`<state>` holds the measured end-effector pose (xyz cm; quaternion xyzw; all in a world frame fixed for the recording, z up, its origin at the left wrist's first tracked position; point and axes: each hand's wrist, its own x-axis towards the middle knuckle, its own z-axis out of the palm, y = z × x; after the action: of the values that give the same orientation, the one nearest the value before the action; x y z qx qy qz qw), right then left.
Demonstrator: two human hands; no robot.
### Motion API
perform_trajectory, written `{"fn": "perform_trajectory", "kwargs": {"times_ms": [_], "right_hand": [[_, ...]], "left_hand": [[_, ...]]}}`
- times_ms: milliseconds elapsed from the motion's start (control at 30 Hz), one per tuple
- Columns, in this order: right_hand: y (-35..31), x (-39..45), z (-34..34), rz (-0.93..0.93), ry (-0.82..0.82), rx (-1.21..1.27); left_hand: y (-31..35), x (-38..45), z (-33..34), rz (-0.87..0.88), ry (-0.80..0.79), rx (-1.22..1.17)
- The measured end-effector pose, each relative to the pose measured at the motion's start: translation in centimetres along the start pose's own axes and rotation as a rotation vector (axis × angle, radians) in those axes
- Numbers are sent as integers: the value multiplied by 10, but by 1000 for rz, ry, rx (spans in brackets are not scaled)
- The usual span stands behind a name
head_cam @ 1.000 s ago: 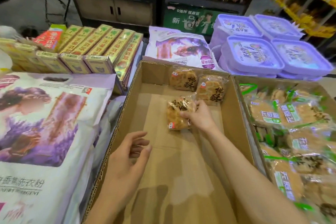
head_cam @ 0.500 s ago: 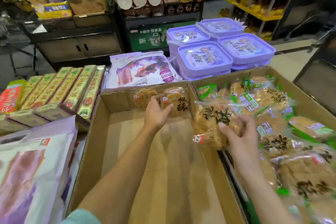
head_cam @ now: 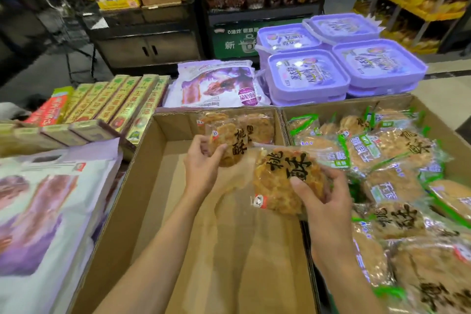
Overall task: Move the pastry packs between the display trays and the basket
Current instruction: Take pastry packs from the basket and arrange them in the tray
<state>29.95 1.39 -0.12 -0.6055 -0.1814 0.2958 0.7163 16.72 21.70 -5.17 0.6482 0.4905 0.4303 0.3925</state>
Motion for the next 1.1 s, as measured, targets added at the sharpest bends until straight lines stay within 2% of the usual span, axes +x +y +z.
{"fn": "perform_trajectory", "kwargs": {"times_ms": [100,233,400,567,700,833,967,1100], "right_hand": [[1,-12,14,-14,-60,-38],[-2,-56,52,-40,-236,-77],[1,-174,124,-44,-639,-94],[36,-342,179,-44,-1103,-114],[92,-479,197,42,-1405,-186],[148,-584,203,114,-1652,-331],[197,-649,214,240,-1801,-459],[249,-687,236,347,-1778,-551]], "left_hand": [[38,-41,-74,21,83,-89],[64,-136,-191,-73,280,-205],[50,-297,-333,-210,671,-238],[10,-489,-441,-419,1069,-184],[-15,-629,-494,-494,1438,-190],[-31,-729,-520,-572,1696,-227],[-63,-777,-533,-699,1828,-296],[-99,-778,-567,-803,1731,-325]]}}
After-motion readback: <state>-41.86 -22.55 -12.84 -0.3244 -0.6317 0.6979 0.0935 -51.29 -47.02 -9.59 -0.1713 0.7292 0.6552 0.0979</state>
